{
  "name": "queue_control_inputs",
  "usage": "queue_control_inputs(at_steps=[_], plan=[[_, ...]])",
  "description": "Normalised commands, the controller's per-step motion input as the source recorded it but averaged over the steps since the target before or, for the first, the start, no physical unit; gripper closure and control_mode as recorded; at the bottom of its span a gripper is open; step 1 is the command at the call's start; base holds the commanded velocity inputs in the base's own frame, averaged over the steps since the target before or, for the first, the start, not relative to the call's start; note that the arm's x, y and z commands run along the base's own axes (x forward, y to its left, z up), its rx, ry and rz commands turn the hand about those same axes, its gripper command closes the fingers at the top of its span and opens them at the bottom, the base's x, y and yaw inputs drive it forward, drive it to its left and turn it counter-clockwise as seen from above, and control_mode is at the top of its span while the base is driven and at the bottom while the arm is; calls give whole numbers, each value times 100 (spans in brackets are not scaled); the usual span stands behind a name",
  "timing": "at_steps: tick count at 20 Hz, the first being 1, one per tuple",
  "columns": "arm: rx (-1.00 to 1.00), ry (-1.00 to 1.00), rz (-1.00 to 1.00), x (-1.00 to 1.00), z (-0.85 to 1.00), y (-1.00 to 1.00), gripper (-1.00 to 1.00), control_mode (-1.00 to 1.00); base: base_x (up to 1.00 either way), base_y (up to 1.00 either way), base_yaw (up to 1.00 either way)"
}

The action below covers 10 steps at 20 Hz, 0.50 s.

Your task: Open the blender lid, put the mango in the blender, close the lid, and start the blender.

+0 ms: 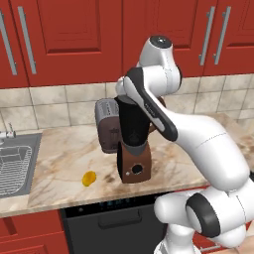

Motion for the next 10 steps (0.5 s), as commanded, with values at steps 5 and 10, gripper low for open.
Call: queue_control_inputs(at_steps=[5,10], plan=[[0,7,0,26,-35,24,-100,-100,0,0,0],[0,5,0,4,-64,4,-100,-100,0,0,0]])
